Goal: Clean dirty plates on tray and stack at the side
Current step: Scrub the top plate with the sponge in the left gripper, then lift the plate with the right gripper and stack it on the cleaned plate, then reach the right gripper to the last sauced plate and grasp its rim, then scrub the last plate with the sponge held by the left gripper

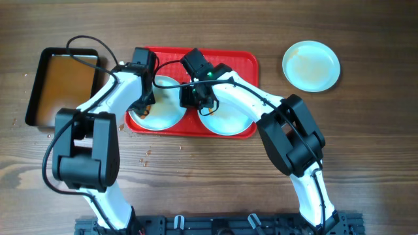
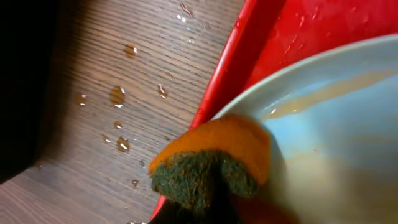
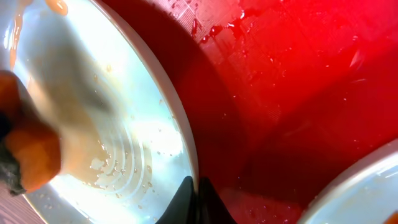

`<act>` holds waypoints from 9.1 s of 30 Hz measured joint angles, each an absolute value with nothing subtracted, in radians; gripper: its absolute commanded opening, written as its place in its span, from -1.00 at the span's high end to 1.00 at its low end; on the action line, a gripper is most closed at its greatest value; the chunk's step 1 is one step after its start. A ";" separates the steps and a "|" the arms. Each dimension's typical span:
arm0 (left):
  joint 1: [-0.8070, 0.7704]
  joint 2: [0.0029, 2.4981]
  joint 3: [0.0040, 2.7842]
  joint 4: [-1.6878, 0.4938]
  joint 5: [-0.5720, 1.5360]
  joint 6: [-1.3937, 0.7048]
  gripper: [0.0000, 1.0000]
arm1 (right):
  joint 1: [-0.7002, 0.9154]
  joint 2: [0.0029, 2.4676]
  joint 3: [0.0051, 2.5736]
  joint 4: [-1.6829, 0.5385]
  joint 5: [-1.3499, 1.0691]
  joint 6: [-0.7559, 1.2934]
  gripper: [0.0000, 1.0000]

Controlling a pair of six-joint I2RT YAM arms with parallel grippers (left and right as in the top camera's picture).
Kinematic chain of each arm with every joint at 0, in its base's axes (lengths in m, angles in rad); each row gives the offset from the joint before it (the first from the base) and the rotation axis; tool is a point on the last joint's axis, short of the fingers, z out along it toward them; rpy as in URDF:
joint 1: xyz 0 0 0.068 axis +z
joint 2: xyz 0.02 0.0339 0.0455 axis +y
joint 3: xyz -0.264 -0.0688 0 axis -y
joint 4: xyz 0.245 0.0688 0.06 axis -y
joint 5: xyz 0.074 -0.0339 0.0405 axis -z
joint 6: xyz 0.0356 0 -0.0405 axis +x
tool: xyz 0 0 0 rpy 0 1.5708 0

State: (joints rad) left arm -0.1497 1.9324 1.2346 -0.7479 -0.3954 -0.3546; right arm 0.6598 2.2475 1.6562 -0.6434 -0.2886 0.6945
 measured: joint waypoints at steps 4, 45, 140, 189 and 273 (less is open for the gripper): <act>-0.125 1.868 1.237 -0.708 -0.220 -0.353 0.92 | 0.645 2.247 1.656 -0.656 -0.271 0.694 0.91; -0.197 1.883 1.261 -0.680 -0.263 -0.409 0.92 | 0.638 2.247 1.656 -0.648 -0.220 0.675 0.91; -0.039 1.567 1.138 -0.834 0.183 -0.446 0.92 | -0.326 1.841 1.422 -0.633 -0.128 0.345 0.85; -0.039 1.567 1.138 -0.823 0.183 -0.451 0.92 | 0.339 2.025 1.397 -0.825 -0.276 0.139 -0.07; -0.149 1.822 1.137 -0.597 0.228 -0.451 0.92 | 0.635 2.109 1.416 -0.455 -0.049 0.467 0.91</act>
State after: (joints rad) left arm -0.1490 1.8221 1.1374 -0.5968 0.2276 -0.4507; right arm 0.6346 2.1094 1.4158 -0.4553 -0.0490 0.4671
